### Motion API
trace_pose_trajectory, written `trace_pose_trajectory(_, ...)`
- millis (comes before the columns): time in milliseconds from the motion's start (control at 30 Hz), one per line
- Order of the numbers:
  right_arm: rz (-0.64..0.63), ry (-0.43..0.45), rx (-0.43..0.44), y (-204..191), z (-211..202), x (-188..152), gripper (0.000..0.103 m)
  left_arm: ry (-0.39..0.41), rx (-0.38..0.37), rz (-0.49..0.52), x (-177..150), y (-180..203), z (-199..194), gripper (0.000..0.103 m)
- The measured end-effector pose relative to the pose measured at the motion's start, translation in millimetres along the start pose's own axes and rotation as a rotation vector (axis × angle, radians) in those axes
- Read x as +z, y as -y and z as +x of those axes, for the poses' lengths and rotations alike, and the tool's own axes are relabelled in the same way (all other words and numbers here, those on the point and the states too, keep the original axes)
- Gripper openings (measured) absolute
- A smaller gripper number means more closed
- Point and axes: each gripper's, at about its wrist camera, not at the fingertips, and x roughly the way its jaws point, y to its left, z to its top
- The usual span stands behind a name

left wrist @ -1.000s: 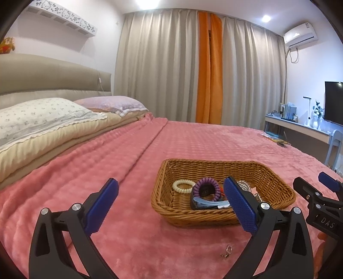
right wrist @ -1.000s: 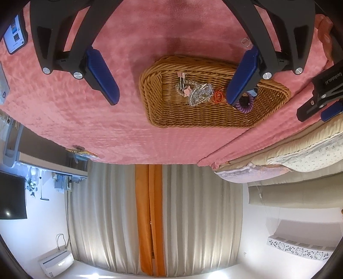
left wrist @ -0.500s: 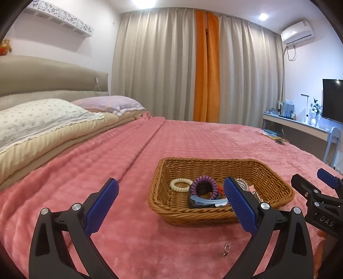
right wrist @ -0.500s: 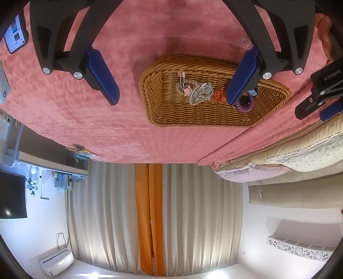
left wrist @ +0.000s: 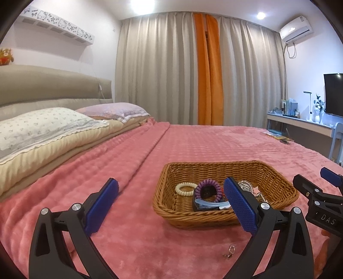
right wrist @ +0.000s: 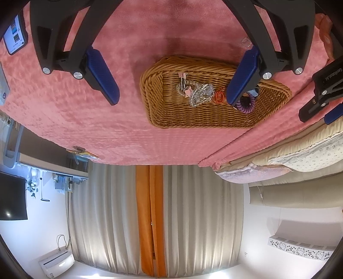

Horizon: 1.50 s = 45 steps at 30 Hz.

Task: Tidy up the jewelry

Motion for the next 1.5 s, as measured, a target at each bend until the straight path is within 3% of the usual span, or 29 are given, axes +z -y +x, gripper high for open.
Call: trace_pose_trajectory(1500,0.048,-0.030,0.022,7.2,4.2,-0.3,0.095,0.020,0.023,0.017,0.8,2.6,-4.5,0.095)
